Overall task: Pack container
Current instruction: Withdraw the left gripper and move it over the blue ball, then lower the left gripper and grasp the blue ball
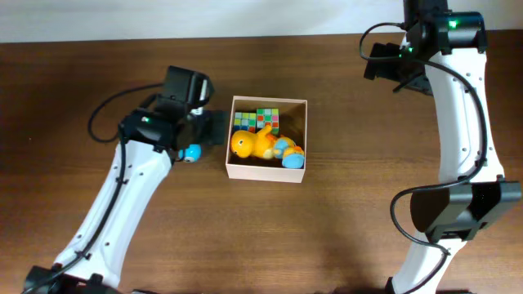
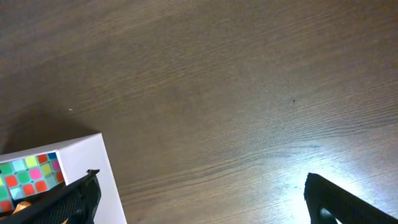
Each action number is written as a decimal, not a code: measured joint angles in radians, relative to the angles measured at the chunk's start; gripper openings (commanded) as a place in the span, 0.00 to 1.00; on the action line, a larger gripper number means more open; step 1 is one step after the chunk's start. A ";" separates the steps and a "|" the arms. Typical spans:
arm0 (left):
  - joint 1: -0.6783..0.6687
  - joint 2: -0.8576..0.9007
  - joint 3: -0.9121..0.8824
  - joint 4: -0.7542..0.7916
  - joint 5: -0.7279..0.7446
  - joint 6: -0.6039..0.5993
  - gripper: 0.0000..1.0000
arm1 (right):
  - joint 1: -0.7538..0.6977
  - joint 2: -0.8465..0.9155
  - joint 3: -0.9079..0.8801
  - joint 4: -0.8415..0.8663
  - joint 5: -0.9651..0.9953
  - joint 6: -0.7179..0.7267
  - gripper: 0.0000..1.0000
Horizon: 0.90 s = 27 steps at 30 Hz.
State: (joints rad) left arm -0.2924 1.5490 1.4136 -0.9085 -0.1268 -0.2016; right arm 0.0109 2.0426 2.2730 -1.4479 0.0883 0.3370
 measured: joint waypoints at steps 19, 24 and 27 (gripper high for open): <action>0.052 0.252 -0.133 0.168 -0.013 -0.114 0.99 | 0.000 0.000 0.000 0.000 0.000 0.000 0.99; 0.099 0.326 -0.133 0.180 -0.013 -0.114 0.99 | 0.000 0.000 0.000 0.000 0.000 0.000 0.98; 0.125 0.358 -0.133 0.185 -0.013 -0.114 1.00 | 0.000 0.000 0.000 0.000 0.000 0.000 0.99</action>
State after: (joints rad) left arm -0.1673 1.9068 1.2808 -0.7231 -0.1402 -0.3153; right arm 0.0109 2.0426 2.2730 -1.4479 0.0883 0.3370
